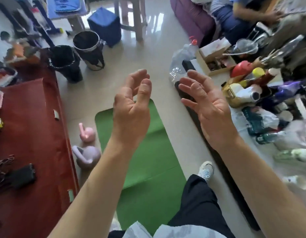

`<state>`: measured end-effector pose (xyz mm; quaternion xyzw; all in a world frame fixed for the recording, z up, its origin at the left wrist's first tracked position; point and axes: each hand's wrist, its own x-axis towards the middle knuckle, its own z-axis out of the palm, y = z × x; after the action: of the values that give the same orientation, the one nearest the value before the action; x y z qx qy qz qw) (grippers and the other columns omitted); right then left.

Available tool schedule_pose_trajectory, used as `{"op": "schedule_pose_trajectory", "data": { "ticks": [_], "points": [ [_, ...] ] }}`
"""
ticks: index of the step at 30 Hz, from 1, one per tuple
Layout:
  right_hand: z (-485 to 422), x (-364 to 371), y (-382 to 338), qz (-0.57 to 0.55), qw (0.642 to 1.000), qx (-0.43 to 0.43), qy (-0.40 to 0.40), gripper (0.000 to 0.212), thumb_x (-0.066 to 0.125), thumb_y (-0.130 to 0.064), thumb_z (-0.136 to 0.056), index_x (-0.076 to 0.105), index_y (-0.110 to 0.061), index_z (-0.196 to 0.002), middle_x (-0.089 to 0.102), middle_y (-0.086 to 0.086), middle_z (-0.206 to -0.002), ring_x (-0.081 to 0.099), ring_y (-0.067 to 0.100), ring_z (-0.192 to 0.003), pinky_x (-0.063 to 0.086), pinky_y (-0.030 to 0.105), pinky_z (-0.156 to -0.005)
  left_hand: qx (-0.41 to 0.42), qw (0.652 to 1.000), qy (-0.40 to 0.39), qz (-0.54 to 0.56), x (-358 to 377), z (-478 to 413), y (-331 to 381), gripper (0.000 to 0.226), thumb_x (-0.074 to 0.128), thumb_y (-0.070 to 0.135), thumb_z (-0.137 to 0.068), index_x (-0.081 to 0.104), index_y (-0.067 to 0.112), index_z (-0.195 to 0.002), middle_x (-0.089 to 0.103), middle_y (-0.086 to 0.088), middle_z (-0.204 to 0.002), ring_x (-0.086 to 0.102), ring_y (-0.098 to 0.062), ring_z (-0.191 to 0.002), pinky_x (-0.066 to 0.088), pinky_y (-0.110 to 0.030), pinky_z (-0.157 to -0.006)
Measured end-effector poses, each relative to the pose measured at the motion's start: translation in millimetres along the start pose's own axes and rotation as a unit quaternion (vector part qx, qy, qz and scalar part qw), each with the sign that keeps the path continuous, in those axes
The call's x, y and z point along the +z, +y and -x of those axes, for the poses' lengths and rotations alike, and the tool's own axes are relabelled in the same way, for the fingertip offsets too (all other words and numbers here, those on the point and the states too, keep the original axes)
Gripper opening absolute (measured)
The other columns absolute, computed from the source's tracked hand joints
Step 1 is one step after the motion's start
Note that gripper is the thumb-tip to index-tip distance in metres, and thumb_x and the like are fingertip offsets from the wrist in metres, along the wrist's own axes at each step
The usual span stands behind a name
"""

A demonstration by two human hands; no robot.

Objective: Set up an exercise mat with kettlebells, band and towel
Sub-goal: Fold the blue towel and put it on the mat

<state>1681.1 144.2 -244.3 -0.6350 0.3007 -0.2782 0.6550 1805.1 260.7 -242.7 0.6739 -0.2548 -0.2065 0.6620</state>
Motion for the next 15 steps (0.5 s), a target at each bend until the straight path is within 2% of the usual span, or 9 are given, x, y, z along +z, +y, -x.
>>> {"op": "schedule_pose_trajectory", "data": {
  "ticks": [4, 6, 8, 11, 15],
  "points": [
    [-19, -115, -19, -0.021, 0.995, -0.013, 0.094, 0.044, 0.051, -0.034, -0.097, 0.054, -0.017, -0.138, 0.064, 0.006, -0.135, 0.06, 0.018, -0.129, 0.047, 0.044, -0.112, 0.011, 0.996, -0.093, 0.008, 113, -19, 26, 0.033, 0.049, 0.03, -0.096, 0.06, 0.019, -0.126, 0.067, 0.008, -0.121, 0.065, -0.01, -0.117, 0.053, -0.043, -0.105],
    [-31, -183, -24, -0.023, 0.992, -0.005, 0.128, 0.047, 0.052, -0.037, -0.097, 0.052, -0.017, -0.14, 0.064, 0.004, -0.135, 0.06, 0.016, -0.13, 0.048, 0.043, -0.111, 0.004, 0.992, -0.123, 0.007, 178, -26, 31, 0.025, 0.05, 0.031, -0.097, 0.061, 0.028, -0.12, 0.068, 0.012, -0.12, 0.065, -0.011, -0.117, 0.054, -0.043, -0.104],
    [-44, -249, -28, -0.037, 0.987, 0.014, 0.154, 0.048, 0.053, -0.037, -0.097, 0.052, -0.017, -0.14, 0.064, 0.003, -0.135, 0.06, 0.015, -0.13, 0.047, 0.041, -0.112, -0.007, 0.99, -0.138, 0.003, 240, -30, 33, 0.026, 0.052, 0.038, -0.096, 0.062, 0.032, -0.119, 0.069, 0.011, -0.122, 0.065, -0.014, -0.117, 0.055, -0.044, -0.1],
    [-56, -336, -33, -0.047, 0.98, 0.029, 0.193, 0.048, 0.052, -0.032, -0.097, 0.052, -0.014, -0.14, 0.065, 0.005, -0.135, 0.06, 0.014, -0.128, 0.047, 0.037, -0.111, -0.031, 0.985, -0.167, 0.005, 330, -33, 36, 0.032, 0.052, 0.044, -0.091, 0.064, 0.032, -0.119, 0.07, 0.01, -0.123, 0.066, -0.016, -0.114, 0.057, -0.044, -0.096],
    [-61, -422, -45, -0.065, 0.964, 0.019, 0.259, 0.045, 0.052, -0.029, -0.097, 0.054, -0.012, -0.139, 0.067, -0.001, -0.13, 0.063, 0.008, -0.123, 0.051, 0.031, -0.106, -0.045, 0.971, -0.236, 0.008, 426, -39, 47, 0.036, 0.052, 0.043, -0.092, 0.065, 0.026, -0.121, 0.07, 0.009, -0.123, 0.066, -0.019, -0.116, 0.056, -0.047, -0.097]
  ]
}}
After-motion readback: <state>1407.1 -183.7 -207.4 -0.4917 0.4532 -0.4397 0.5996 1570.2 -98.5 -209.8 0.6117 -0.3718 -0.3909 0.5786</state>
